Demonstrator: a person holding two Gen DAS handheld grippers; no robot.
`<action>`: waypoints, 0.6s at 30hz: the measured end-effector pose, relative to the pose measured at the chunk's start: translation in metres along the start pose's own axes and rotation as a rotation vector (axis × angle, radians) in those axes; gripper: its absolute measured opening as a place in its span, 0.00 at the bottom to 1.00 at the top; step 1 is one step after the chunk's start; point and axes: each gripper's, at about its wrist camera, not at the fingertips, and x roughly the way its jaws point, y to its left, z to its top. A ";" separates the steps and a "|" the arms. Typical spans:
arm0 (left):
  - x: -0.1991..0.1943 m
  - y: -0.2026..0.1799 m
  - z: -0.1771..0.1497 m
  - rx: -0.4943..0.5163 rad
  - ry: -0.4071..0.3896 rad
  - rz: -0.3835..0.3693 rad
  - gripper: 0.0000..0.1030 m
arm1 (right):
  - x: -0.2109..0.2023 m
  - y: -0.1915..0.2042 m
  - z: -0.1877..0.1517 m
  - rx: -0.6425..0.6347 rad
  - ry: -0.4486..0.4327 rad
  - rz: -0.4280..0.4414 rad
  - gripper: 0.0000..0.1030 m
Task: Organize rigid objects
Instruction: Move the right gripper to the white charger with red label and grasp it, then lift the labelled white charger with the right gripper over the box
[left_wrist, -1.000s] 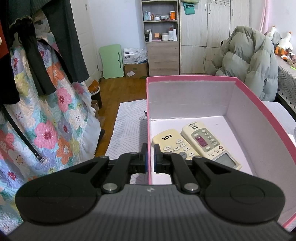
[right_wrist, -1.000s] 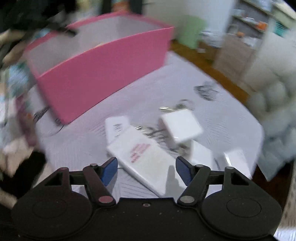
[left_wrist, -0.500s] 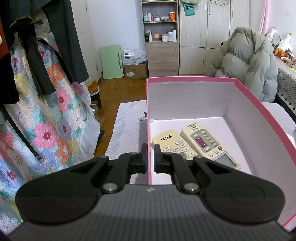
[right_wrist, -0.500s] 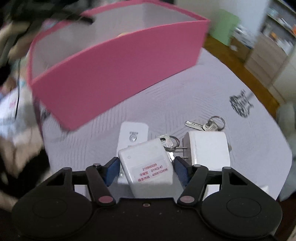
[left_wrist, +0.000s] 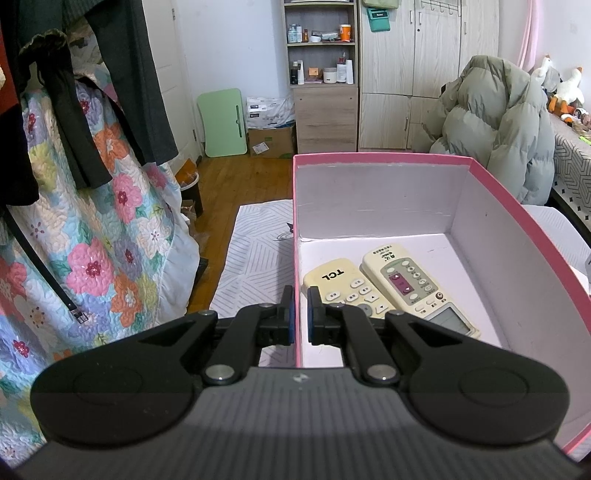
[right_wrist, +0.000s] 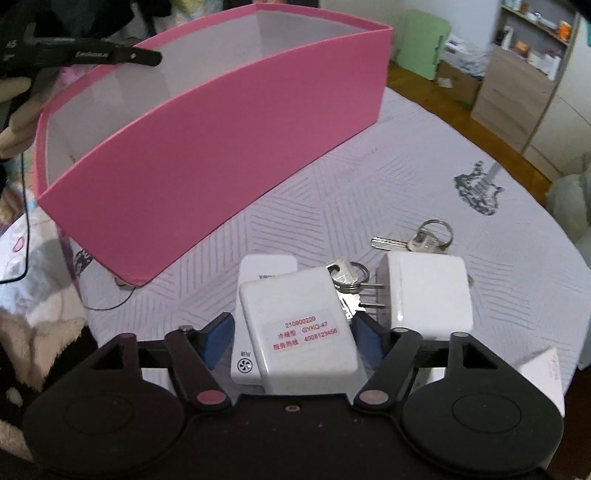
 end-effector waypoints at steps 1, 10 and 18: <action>0.000 0.001 0.000 0.001 0.001 0.002 0.05 | 0.001 0.002 0.000 -0.035 0.001 0.000 0.78; 0.000 0.002 0.001 -0.001 0.001 0.002 0.05 | -0.024 0.019 0.006 -0.095 -0.073 -0.045 0.62; 0.000 0.002 0.001 -0.003 0.001 0.000 0.05 | 0.001 0.022 0.005 -0.113 -0.005 -0.049 0.62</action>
